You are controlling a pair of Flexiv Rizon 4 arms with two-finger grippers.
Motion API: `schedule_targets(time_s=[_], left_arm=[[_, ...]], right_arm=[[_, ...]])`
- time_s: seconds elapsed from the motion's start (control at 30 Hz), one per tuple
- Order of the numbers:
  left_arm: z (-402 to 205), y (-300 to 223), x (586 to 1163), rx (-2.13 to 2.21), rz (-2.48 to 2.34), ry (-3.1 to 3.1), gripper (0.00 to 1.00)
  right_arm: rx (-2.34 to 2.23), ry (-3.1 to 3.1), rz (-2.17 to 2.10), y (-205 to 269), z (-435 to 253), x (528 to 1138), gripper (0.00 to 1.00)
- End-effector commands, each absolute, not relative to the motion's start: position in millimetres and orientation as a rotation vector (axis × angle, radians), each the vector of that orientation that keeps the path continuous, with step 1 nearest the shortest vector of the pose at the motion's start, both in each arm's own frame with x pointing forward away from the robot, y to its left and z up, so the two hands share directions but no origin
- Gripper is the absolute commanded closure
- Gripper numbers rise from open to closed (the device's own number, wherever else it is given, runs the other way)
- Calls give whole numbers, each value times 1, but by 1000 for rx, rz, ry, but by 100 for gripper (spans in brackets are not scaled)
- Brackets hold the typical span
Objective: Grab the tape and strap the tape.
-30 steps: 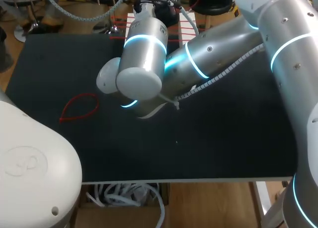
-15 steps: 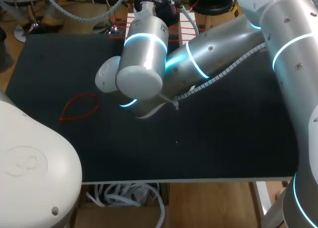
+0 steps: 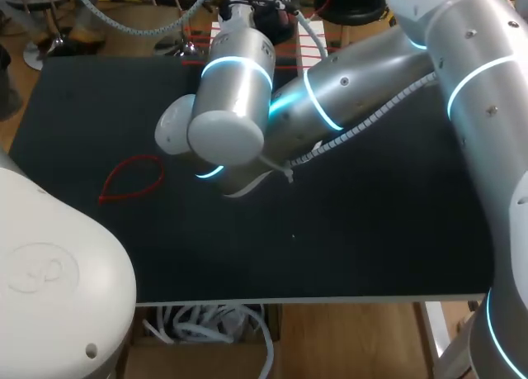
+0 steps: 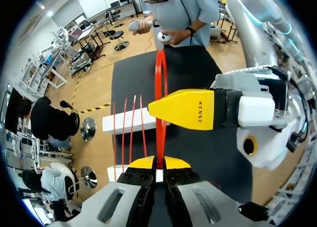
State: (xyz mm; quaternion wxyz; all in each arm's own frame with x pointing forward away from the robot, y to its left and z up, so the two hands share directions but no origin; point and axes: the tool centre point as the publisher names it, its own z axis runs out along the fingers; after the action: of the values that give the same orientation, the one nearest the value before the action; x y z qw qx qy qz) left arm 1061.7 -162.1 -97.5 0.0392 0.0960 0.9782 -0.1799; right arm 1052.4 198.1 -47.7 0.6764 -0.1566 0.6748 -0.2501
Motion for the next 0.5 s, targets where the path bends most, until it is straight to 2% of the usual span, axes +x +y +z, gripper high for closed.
schedule_targets(time_s=[0.03, 0.5], left_arm=[[-97, -162, 1062, 296, -549, 3001, 100], [-97, -162, 1062, 296, -549, 3001, 100]], right_arm=[[-349, 1518, -576, 202, -49, 1055, 100], [-347, 1511, -605, 214, -60, 1056, 100]])
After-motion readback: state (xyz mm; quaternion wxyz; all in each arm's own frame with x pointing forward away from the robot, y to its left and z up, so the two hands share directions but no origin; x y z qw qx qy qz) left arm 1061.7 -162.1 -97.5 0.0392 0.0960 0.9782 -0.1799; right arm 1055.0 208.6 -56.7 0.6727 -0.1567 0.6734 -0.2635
